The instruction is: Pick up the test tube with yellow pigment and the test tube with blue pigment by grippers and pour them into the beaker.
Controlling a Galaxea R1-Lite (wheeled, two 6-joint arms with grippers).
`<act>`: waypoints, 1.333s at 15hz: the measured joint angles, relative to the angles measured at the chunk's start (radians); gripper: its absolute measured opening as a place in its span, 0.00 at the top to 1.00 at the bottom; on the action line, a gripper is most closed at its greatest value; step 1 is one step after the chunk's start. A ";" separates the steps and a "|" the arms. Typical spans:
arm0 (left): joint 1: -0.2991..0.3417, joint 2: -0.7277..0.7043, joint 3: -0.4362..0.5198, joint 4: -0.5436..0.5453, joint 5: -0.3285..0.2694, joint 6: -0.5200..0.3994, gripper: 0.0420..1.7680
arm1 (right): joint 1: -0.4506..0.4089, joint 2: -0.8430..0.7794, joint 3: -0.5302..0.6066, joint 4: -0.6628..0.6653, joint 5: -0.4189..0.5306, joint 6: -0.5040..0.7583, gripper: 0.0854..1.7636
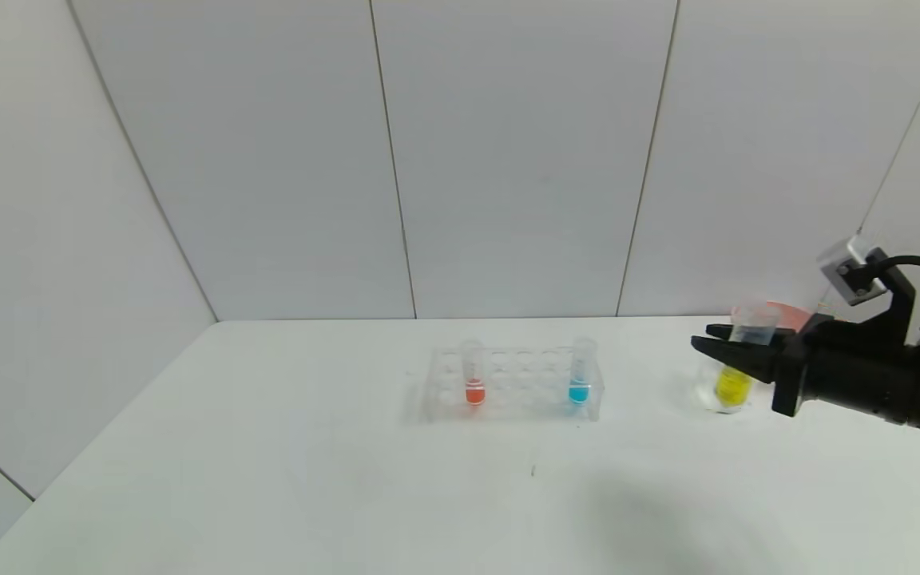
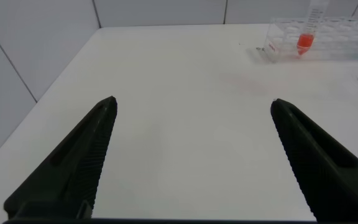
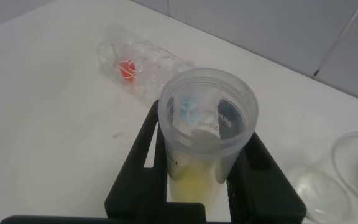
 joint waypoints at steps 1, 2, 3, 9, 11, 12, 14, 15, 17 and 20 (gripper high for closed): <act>0.000 0.000 0.000 0.000 0.000 0.000 0.00 | -0.059 -0.010 -0.008 0.038 0.034 -0.045 0.70; 0.000 0.000 0.000 0.000 0.000 0.000 0.00 | -0.118 -0.014 -0.017 0.066 0.077 -0.093 0.70; 0.000 0.000 0.000 0.000 0.000 0.000 0.00 | -0.183 -0.013 -0.026 0.092 0.138 -0.139 0.70; 0.000 0.000 0.000 0.000 0.000 0.000 0.00 | -0.428 0.079 -0.200 0.263 0.304 -0.311 0.70; 0.000 0.000 0.000 0.000 0.000 0.000 0.00 | -0.458 0.127 -0.267 0.343 0.305 -0.368 0.70; 0.000 0.000 0.000 0.000 0.000 0.000 0.00 | -0.463 0.146 -0.291 0.367 0.306 -0.376 0.70; 0.000 0.000 0.000 0.000 0.000 0.000 0.00 | -0.460 0.177 -0.323 0.377 0.302 -0.379 0.70; 0.000 0.000 0.000 0.000 0.000 0.000 0.00 | -0.456 0.193 -0.341 0.380 0.299 -0.381 0.70; 0.000 0.000 0.000 0.000 0.000 0.000 0.00 | -0.447 0.226 -0.385 0.389 0.287 -0.386 0.70; 0.000 0.000 0.000 0.000 0.000 0.000 0.00 | -0.433 0.266 -0.491 0.534 0.192 -0.426 0.70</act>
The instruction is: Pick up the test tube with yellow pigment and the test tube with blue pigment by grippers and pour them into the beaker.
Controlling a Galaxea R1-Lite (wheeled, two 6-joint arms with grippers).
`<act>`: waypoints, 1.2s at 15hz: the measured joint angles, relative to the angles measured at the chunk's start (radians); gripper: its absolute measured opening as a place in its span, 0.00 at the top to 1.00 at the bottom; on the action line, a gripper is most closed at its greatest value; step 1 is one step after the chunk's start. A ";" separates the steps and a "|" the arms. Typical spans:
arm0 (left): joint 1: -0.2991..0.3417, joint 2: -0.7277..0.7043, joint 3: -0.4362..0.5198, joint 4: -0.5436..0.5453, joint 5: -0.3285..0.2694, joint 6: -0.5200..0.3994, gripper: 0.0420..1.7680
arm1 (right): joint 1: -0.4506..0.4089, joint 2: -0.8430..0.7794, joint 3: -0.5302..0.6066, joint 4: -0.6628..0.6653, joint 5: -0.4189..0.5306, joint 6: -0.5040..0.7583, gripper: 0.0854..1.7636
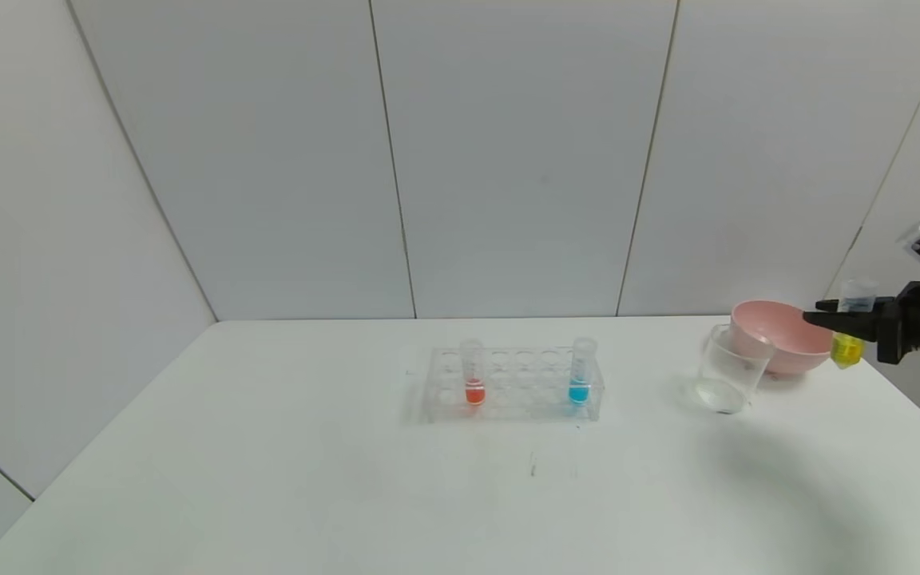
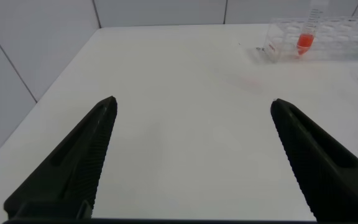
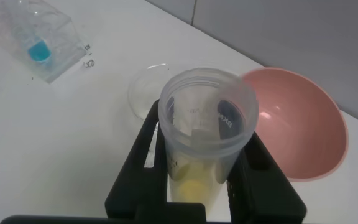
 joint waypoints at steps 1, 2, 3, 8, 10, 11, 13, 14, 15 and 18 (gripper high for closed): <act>0.000 0.000 0.000 0.000 0.000 0.000 0.00 | 0.003 0.009 -0.045 0.093 -0.017 -0.025 0.70; 0.000 0.000 0.000 0.000 0.000 0.000 0.00 | 0.007 0.017 -0.092 0.182 -0.040 -0.049 0.70; 0.000 0.000 0.000 0.000 0.000 0.000 0.00 | 0.016 0.025 -0.139 0.253 -0.084 -0.072 0.70; 0.000 0.000 0.000 0.000 0.000 0.000 0.00 | 0.068 0.080 -0.290 0.363 -0.240 -0.172 0.70; 0.000 0.000 0.000 0.000 0.000 0.000 0.00 | 0.081 0.099 -0.325 0.415 -0.285 -0.223 0.70; 0.000 0.000 0.000 0.000 0.000 0.000 0.00 | 0.085 0.104 -0.346 0.470 -0.312 -0.254 0.70; 0.000 0.000 0.000 0.000 0.000 0.000 0.00 | 0.093 0.113 -0.408 0.586 -0.343 -0.307 0.70; 0.000 0.000 0.000 0.000 0.000 0.000 0.00 | 0.098 0.116 -0.441 0.625 -0.348 -0.317 0.70; 0.000 0.000 0.000 0.000 0.000 0.000 0.00 | 0.107 0.120 -0.475 0.653 -0.351 -0.323 0.70; 0.000 0.000 0.000 0.000 0.000 0.000 0.00 | 0.130 0.134 -0.562 0.734 -0.406 -0.360 0.70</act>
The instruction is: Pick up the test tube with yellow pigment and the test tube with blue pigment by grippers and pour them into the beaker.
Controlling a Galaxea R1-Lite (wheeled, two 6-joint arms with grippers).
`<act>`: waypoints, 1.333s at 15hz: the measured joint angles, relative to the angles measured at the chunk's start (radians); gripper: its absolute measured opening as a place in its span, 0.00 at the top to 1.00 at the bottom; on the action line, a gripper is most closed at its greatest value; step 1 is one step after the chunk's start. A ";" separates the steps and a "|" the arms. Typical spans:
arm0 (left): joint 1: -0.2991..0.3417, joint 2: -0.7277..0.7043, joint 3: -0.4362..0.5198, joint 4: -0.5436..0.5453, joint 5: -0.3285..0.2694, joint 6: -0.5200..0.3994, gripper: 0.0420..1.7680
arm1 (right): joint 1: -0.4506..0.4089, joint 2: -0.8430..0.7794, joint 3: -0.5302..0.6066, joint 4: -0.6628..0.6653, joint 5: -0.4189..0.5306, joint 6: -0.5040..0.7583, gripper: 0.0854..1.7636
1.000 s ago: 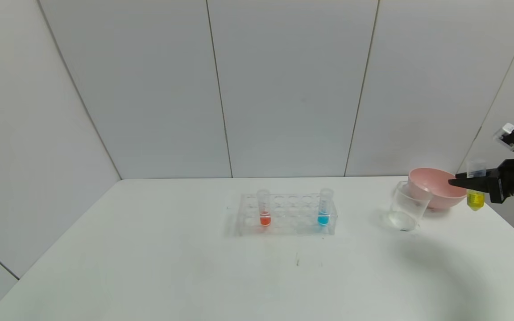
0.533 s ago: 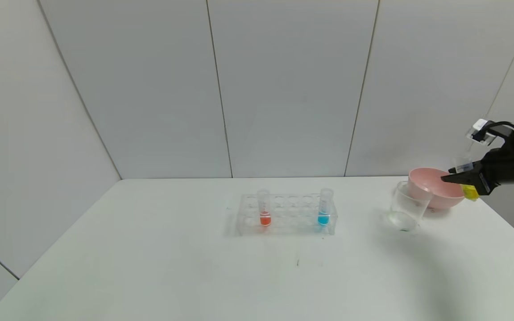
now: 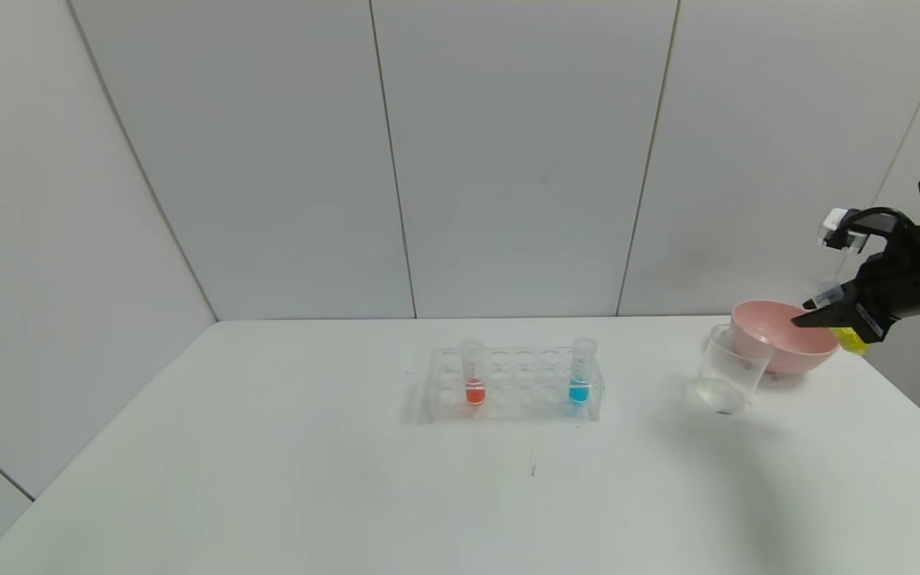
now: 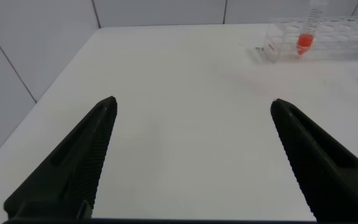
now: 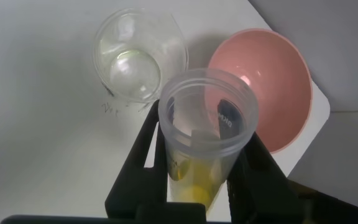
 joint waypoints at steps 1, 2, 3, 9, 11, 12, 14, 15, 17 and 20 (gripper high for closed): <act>0.000 0.000 0.000 0.000 0.000 0.000 0.00 | 0.005 0.006 -0.036 0.051 -0.030 -0.020 0.70; 0.000 0.000 0.000 0.000 0.000 0.000 0.00 | 0.011 0.012 -0.069 0.105 -0.051 -0.036 0.70; 0.000 0.000 0.000 0.000 0.000 0.000 0.00 | 0.016 0.020 -0.106 0.157 -0.071 -0.058 0.70; 0.000 0.000 0.000 0.000 0.000 0.000 0.00 | 0.056 0.091 -0.264 0.277 -0.213 -0.120 0.70; 0.000 0.000 0.000 0.000 0.000 0.000 0.00 | 0.082 0.108 -0.275 0.269 -0.259 -0.129 0.70; 0.000 0.000 0.000 0.000 0.000 0.000 0.00 | 0.095 0.115 -0.278 0.262 -0.275 -0.134 0.70; 0.000 0.000 0.000 0.000 0.000 0.000 0.00 | 0.114 0.127 -0.280 0.254 -0.311 -0.137 0.70; 0.000 0.000 0.000 0.000 0.000 0.000 0.00 | 0.124 0.131 -0.282 0.246 -0.334 -0.145 0.70; 0.000 0.000 0.000 0.000 0.000 0.000 0.00 | 0.135 0.137 -0.285 0.227 -0.381 -0.170 0.70; 0.000 0.000 0.000 0.000 0.000 0.000 0.00 | 0.154 0.140 -0.286 0.217 -0.440 -0.182 0.70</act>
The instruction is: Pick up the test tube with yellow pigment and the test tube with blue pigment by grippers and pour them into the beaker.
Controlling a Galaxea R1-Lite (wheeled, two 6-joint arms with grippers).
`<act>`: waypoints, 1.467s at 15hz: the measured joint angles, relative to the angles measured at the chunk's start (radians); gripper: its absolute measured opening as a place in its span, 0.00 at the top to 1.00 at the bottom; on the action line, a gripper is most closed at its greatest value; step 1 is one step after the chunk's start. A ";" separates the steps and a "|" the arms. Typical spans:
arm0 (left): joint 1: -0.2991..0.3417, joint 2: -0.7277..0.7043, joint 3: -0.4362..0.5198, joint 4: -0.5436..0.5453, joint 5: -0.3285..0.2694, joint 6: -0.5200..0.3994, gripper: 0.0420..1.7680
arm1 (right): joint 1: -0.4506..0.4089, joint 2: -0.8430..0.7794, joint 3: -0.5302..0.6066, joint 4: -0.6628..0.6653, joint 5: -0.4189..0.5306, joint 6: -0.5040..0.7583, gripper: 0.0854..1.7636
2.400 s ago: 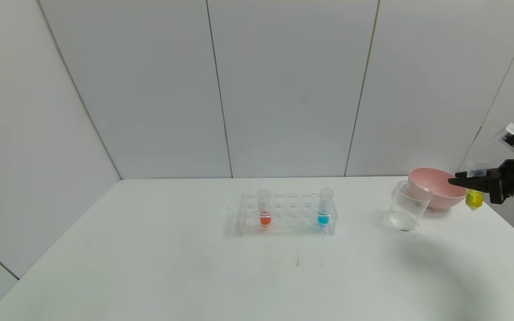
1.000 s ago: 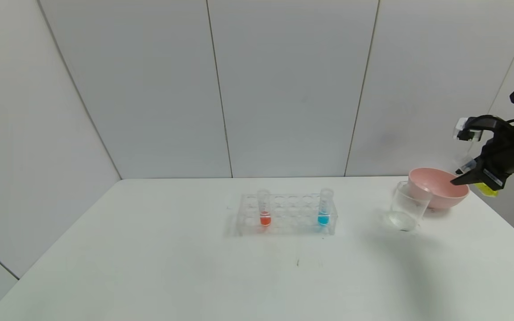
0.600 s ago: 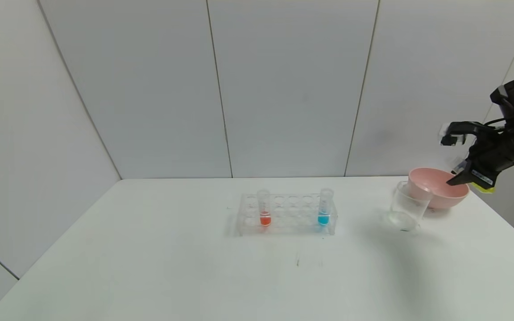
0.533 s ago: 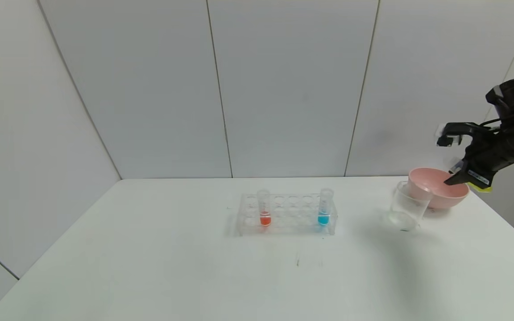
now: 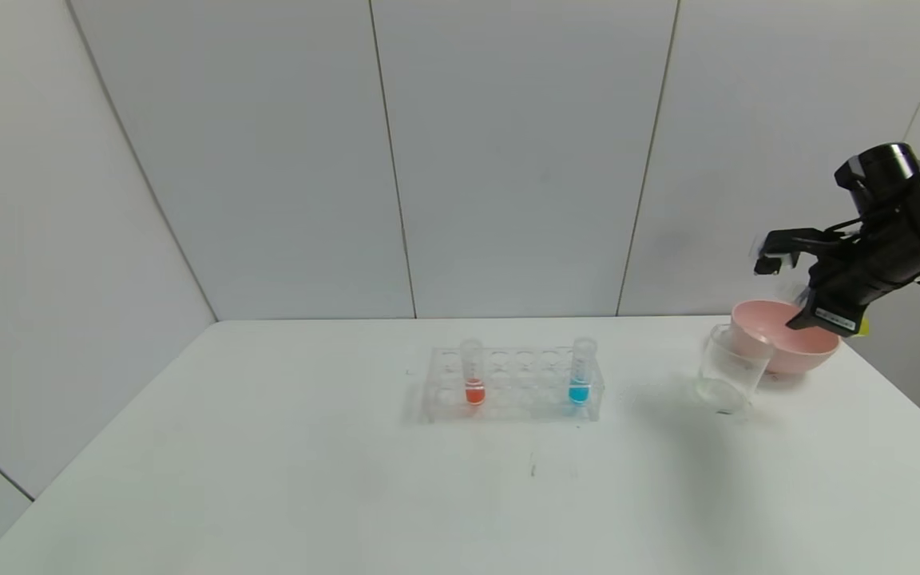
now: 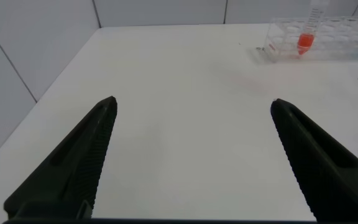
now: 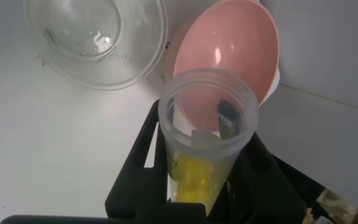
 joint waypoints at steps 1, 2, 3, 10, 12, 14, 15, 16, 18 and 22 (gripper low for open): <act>0.000 0.000 0.000 0.000 0.000 0.000 0.00 | 0.006 0.002 0.000 0.003 -0.021 -0.007 0.70; 0.000 0.000 0.000 0.000 0.000 0.000 0.00 | 0.010 0.004 0.000 0.005 -0.037 -0.011 0.70; 0.000 0.000 0.000 0.000 0.000 0.000 0.00 | 0.015 0.008 0.000 0.006 -0.052 -0.013 0.70; 0.000 0.000 0.000 0.000 0.000 0.000 0.00 | 0.023 0.030 0.000 0.025 -0.090 -0.063 0.70; 0.000 0.000 0.000 0.000 0.000 0.000 0.00 | 0.029 0.031 0.000 0.028 -0.131 -0.090 0.70; 0.000 0.000 0.000 0.000 0.000 0.000 0.00 | 0.036 0.033 0.000 0.024 -0.157 -0.107 0.70; 0.000 0.000 0.000 0.000 0.000 0.000 0.00 | 0.038 0.034 0.000 0.023 -0.175 -0.112 0.70; 0.000 0.000 0.000 0.000 0.000 0.000 0.00 | 0.043 0.036 0.000 0.020 -0.199 -0.117 0.70; 0.000 0.000 0.000 0.000 0.000 0.000 0.00 | 0.051 0.040 -0.002 0.013 -0.227 -0.125 0.70; 0.000 0.000 0.000 0.000 0.000 0.000 0.00 | 0.070 0.048 -0.003 -0.002 -0.288 -0.141 0.70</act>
